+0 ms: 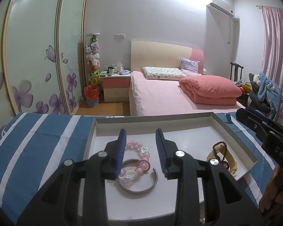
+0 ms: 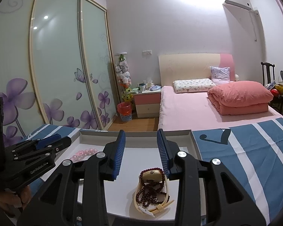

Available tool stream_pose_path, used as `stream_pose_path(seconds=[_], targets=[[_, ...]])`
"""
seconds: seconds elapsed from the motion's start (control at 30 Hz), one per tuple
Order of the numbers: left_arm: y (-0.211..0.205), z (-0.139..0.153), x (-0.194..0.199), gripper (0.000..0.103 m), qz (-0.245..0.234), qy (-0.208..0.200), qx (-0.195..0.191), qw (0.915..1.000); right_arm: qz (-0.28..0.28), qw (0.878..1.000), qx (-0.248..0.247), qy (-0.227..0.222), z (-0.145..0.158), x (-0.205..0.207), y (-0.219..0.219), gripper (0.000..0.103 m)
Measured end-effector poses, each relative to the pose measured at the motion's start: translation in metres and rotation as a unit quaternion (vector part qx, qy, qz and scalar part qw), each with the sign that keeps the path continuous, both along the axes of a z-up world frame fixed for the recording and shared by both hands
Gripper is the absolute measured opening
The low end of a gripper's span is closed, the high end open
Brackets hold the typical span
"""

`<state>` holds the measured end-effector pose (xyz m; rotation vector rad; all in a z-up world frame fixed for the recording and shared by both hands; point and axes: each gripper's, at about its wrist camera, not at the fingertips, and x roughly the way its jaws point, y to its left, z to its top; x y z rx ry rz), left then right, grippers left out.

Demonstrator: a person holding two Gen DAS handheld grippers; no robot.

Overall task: Organize jewelry
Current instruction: 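Release the red beads onto the watch with the right gripper while the left drops the pink bracelet, then lower the left gripper around the pearl earring and close it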

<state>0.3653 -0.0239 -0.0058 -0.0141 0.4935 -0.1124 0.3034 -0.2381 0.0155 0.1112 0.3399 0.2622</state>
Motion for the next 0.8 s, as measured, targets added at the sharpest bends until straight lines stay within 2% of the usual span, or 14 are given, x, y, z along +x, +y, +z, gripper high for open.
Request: stream_pose_path(seconds=[0.2, 0.37, 0.57, 0.63, 0.7, 0.8], targets=[[0.005, 0.009, -0.01, 0.033, -0.004, -0.004, -0.002, 1.0, -0.001, 1.0, 0.0, -0.003, 0.006, -0.013, -0.003, 0.036], [0.013, 0.013, -0.037, 0.04, -0.014, 0.001, 0.006, 0.9999, 0.0, 1.0, -0.004, -0.002, 0.011, -0.035, -0.004, 0.036], [0.021, -0.005, -0.074, 0.04, -0.047, 0.047, 0.021, 0.9976, -0.003, 1.0, 0.002, 0.01, 0.01, -0.064, -0.01, 0.036], [0.019, -0.016, -0.082, 0.04, -0.06, 0.074, 0.028, 0.9951, -0.005, 1.0, 0.005, 0.015, 0.008, -0.073, -0.012, 0.037], [0.018, -0.026, -0.087, 0.039, -0.071, 0.1, 0.026, 0.9921, -0.007, 1.0, 0.008, 0.02, 0.005, -0.08, -0.014, 0.037], [0.012, -0.037, -0.088, 0.039, -0.077, 0.116, 0.035, 0.9897, -0.011, 0.999, 0.019, 0.029, 0.001, -0.085, -0.016, 0.037]])
